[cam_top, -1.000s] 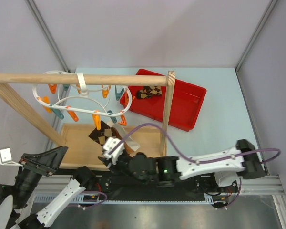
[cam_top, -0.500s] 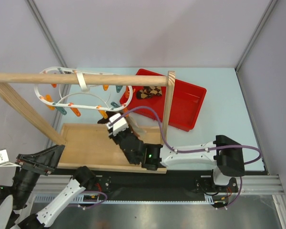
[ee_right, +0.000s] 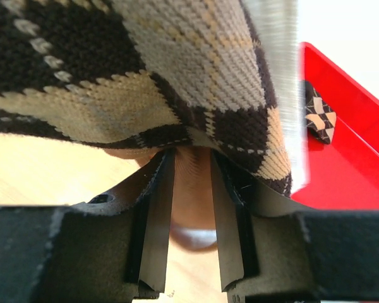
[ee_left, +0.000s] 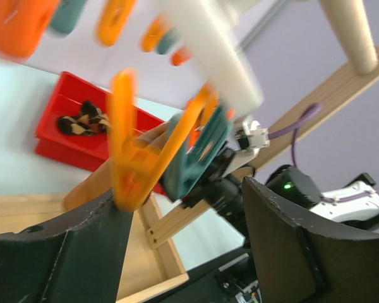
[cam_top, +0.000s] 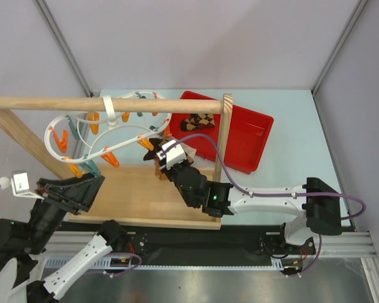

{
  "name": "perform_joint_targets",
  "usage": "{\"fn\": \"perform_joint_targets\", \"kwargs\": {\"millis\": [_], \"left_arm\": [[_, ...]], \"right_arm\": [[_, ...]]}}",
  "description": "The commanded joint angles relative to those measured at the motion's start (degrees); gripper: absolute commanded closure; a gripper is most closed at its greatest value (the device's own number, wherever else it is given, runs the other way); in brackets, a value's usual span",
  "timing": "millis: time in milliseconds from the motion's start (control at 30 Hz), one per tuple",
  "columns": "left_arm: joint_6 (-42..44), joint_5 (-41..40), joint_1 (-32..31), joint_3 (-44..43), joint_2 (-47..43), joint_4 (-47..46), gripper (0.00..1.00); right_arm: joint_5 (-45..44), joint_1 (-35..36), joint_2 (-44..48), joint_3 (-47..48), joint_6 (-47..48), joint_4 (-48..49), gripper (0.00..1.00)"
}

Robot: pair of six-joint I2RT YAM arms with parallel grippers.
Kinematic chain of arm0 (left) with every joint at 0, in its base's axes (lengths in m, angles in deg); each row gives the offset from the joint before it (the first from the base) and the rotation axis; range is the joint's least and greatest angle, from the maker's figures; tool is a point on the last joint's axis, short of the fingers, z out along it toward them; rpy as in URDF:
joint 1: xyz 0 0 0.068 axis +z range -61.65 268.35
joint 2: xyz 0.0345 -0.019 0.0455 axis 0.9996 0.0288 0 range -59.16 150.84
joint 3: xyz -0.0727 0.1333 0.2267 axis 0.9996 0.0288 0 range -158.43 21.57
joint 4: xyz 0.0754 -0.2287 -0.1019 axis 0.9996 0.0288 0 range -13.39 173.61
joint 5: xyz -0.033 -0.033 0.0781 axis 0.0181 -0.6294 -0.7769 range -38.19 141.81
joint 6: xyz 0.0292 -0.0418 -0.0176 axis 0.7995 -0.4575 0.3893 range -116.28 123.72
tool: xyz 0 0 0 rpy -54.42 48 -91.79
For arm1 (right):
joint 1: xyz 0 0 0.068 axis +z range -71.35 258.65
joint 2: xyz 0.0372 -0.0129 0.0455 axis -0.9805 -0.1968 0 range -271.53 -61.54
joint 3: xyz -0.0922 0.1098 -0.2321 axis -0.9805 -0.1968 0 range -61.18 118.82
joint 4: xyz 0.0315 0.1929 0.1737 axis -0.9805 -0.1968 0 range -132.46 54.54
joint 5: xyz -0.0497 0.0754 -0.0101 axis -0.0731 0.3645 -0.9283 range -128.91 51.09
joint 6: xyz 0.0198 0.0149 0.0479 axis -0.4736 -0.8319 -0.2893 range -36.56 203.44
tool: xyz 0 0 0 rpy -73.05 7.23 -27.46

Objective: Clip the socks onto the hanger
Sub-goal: Rotate the hanger at the clothesline, then open the clamp at the hanger.

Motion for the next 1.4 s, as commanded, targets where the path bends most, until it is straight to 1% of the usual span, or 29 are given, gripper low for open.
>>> {"fn": "perform_joint_targets", "kwargs": {"millis": [0,67,200,400,567,733,900,967,1067,1233,1300,1367], "left_arm": [[-0.8,7.5,0.1,-3.2,5.7,-7.4,0.28],[-2.7,7.3,0.1,-5.8,7.3,-6.3,0.29],[-5.1,5.8,0.1,-7.7,6.8,-5.0,0.28],[-4.8,1.2,0.1,-10.3,7.8,-1.0,0.24],[-5.6,-1.3,0.1,-11.1,9.0,0.6,0.24],[-4.3,-3.8,0.1,-14.2,9.8,5.1,0.24],[-3.8,-5.4,0.1,-16.5,7.3,8.3,0.23],[-3.7,-6.7,0.0,-17.8,6.8,10.0,0.22],[-2.4,-6.6,0.1,-19.4,7.1,10.3,0.21],[1.9,-4.9,0.1,-20.3,10.8,9.6,0.20],[5.0,-3.4,0.1,-21.2,12.2,9.6,0.21],[8.2,-2.5,0.1,-22.5,14.0,10.3,0.25]], "right_arm": [[-0.4,-1.1,3.0,-0.1,-3.2,2.1,0.66],[-0.2,-1.2,2.9,0.1,-3.5,2.1,0.66],[-0.2,-1.3,3.2,0.1,-3.9,2.0,0.65],[0.0,-1.6,4.3,-0.5,-4.5,2.1,0.65],[1.0,-2.0,4.7,-0.5,-6.0,1.4,0.65],[1.4,-2.1,4.2,0.0,-6.6,0.7,0.64],[2.0,-2.4,4.0,0.4,-7.3,0.0,0.64],[2.1,-2.5,3.9,0.5,-7.3,-0.4,0.64],[2.2,-2.7,3.8,0.5,-7.3,-0.8,0.64],[2.3,-2.7,4.2,0.6,-8.9,-1.5,0.64],[2.4,-2.7,4.6,0.5,-9.0,-1.6,0.64],[2.3,-2.7,4.6,0.7,-8.9,-1.9,0.64]]}}
